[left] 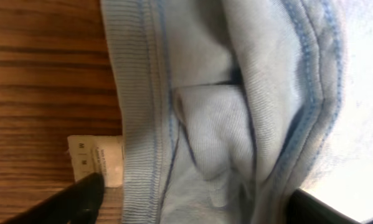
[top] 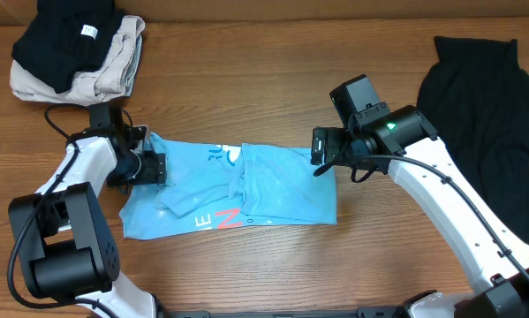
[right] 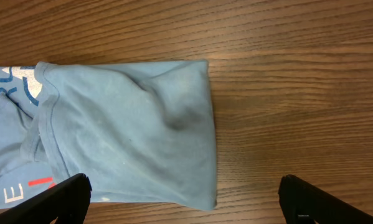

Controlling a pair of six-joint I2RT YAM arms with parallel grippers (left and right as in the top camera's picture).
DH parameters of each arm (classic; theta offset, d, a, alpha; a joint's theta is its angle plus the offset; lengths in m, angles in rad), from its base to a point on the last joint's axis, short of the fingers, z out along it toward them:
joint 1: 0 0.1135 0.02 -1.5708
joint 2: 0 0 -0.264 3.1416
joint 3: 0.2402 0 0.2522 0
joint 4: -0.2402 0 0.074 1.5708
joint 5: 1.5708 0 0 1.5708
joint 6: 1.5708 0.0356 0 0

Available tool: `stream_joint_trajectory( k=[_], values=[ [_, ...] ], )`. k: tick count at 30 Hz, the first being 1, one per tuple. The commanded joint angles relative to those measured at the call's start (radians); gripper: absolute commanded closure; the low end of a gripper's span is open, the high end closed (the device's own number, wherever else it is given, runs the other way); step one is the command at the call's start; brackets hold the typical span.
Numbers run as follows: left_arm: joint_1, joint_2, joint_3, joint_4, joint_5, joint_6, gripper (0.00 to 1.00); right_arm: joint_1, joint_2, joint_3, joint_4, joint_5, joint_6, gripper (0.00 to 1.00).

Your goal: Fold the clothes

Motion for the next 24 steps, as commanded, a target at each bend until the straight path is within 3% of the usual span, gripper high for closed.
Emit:
stream_joint_trajectory(
  k=[1,4,10,13,16,20,24],
  values=[
    [-0.006,0.055,-0.013,-0.006,0.083,-0.005,0.60,0.003,-0.009,0.024,0.008,0.009,-0.004,0.00],
    [-0.011,0.055,-0.013,-0.016,0.083,-0.005,0.94,0.003,-0.009,0.024,0.008,0.009,-0.003,0.00],
    [-0.011,0.054,-0.007,-0.020,0.080,-0.032,0.96,0.003,-0.007,0.023,0.027,-0.035,-0.003,0.00],
    [-0.011,0.052,0.031,-0.061,0.081,-0.064,0.96,0.004,-0.001,0.019,0.056,-0.089,-0.003,0.06],
    [-0.011,0.048,0.122,-0.164,0.080,-0.064,0.96,0.003,0.014,-0.003,0.095,-0.141,0.001,0.28],
    [-0.013,0.047,0.286,-0.329,0.080,-0.064,0.96,0.003,0.045,-0.043,0.130,-0.192,0.000,0.72],
    [-0.021,0.047,0.437,-0.468,0.101,-0.067,0.96,0.004,0.104,-0.051,0.133,-0.246,-0.007,0.94]
  ],
)
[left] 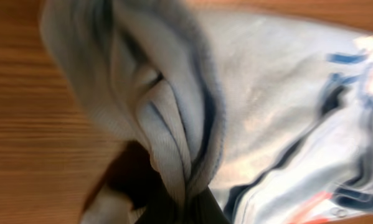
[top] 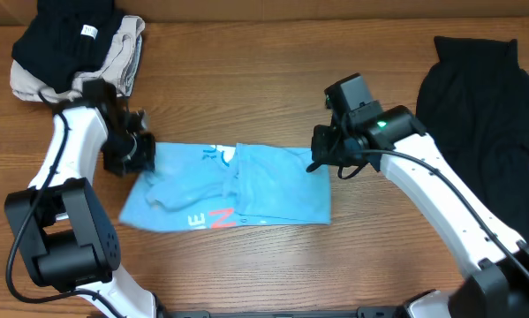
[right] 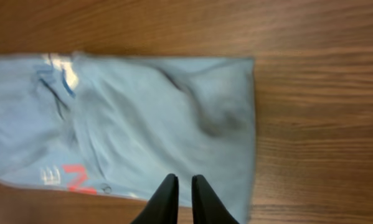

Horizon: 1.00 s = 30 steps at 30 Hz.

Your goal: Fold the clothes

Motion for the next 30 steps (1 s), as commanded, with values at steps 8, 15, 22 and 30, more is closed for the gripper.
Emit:
stream_joint_trajectory(
  k=[8,15,22,30],
  values=[
    [-0.077,-0.001,0.265,-0.173,0.018,-0.011,0.96,0.003,0.221,-0.013,0.027,-0.220,-0.099,0.96],
    [-0.171,-0.002,0.298,-0.196,0.011,-0.011,0.96,0.003,0.347,-0.014,0.023,-0.255,-0.075,0.96],
    [-0.282,-0.002,0.359,-0.252,0.026,-0.031,0.96,0.003,0.411,-0.014,0.027,-0.263,-0.068,0.96],
    [-0.444,-0.002,0.403,-0.247,0.073,-0.096,0.96,0.003,0.411,-0.014,0.030,-0.262,-0.053,0.96]
  ],
)
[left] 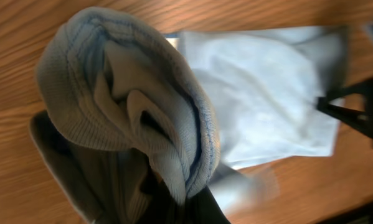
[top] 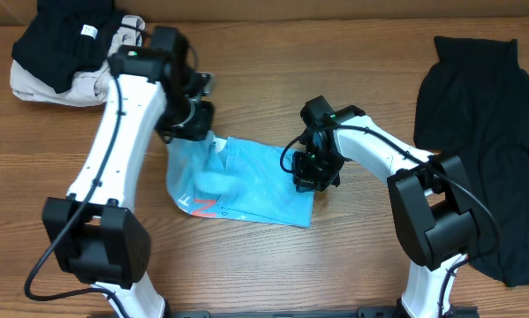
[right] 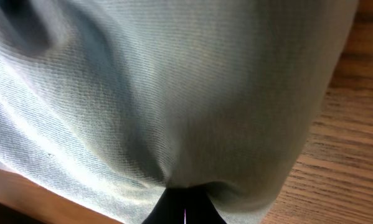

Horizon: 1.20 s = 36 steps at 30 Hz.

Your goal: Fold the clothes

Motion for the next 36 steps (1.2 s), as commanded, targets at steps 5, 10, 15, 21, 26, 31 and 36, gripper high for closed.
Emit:
stream_joint_trajectory(
  k=[5,10,15,21,26,31,36],
  values=[
    [-0.154,-0.002,0.040,0.040,0.077,-0.112,0.96,0.003,0.008,-0.006,0.005,-0.004,0.011,0.96],
    [-0.251,-0.002,0.040,0.091,0.079,-0.182,0.96,0.003,0.008,-0.006,0.004,-0.004,0.011,0.96],
    [-0.329,-0.002,0.040,0.134,0.078,-0.251,0.96,0.003,0.008,-0.006,0.011,-0.004,0.014,0.96],
    [-0.391,-0.002,0.040,0.143,0.004,-0.298,0.96,0.001,0.005,-0.004,0.026,-0.005,0.016,0.96],
    [-0.401,-0.002,0.040,0.147,-0.017,-0.311,0.96,-0.051,-0.061,0.038,0.021,-0.005,0.016,0.96],
    [-0.403,-0.002,0.040,0.170,-0.006,-0.310,0.96,-0.172,-0.220,0.120,-0.042,-0.004,0.017,0.96],
    [-0.439,-0.002,0.040,0.226,0.020,-0.310,0.96,-0.320,-0.390,0.205,-0.138,-0.003,0.006,0.96]
  ],
)
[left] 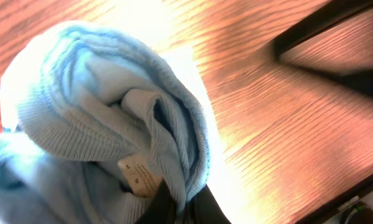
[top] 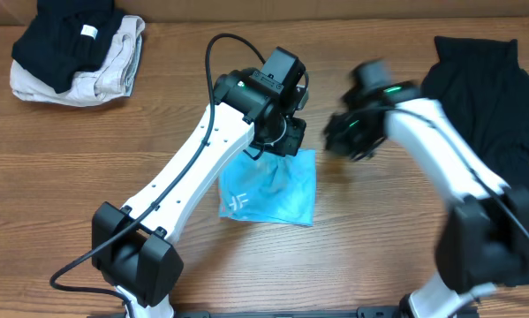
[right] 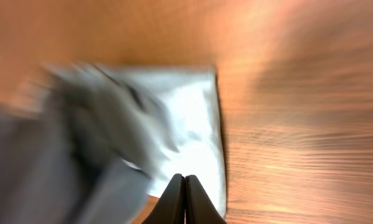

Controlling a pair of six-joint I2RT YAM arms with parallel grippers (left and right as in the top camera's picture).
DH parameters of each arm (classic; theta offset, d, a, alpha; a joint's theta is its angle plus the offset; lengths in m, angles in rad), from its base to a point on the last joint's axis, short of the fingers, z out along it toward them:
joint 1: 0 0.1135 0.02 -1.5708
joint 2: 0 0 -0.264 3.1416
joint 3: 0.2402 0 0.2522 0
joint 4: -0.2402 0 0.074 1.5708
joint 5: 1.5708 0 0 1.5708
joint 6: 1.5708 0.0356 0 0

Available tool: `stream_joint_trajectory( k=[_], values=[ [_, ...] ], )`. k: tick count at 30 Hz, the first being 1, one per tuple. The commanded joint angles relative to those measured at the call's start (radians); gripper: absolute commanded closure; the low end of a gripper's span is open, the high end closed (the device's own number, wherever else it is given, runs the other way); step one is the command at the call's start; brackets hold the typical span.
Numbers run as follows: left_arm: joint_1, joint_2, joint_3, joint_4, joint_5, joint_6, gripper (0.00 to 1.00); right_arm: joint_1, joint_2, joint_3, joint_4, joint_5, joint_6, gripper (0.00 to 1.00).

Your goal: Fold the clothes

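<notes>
The light blue shirt [top: 271, 193] lies mid-table as a short folded packet with white print on its left half. My left gripper [top: 280, 144] hangs over its far edge, shut on the ribbed collar end [left: 99, 106]; the fingertips [left: 185, 202] pinch the fabric beside a white label. My right gripper [top: 345, 134], blurred, is to the right of the shirt and off it. In the right wrist view its fingers [right: 185, 180] are pressed together with nothing between them, the shirt's right edge [right: 192, 112] below.
A pile of black and beige clothes [top: 74, 53] sits at the far left corner. A black garment [top: 489, 115] is spread along the right side. Bare wood table [top: 405, 256] surrounds the shirt.
My left gripper has moved right with the collar end, from over the shirt's left part to over its right part. The shirt is shorter now. My right gripper has come off the shirt.
The shirt lay long across the table, both grippers open at its ends. Then the left was shut on the collar and the right was shut above the right end. Then the left held the collar end raised while the right pressed the shirt. Now the shirt is folded over.
</notes>
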Motion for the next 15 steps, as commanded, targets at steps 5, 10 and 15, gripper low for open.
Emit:
stream_joint_trajectory(
  k=[5,10,15],
  values=[
    [-0.077,0.007,0.026,0.064,0.023,-0.016,0.94,-0.183,-0.240,0.064,-0.071,0.000,-0.027,0.96],
    [-0.111,0.050,0.014,0.078,0.024,-0.016,0.66,-0.233,-0.256,0.064,-0.121,0.006,-0.059,0.94],
    [-0.130,0.121,0.015,0.084,0.054,-0.015,0.25,-0.238,-0.256,0.062,-0.117,0.019,-0.058,0.93]
  ],
)
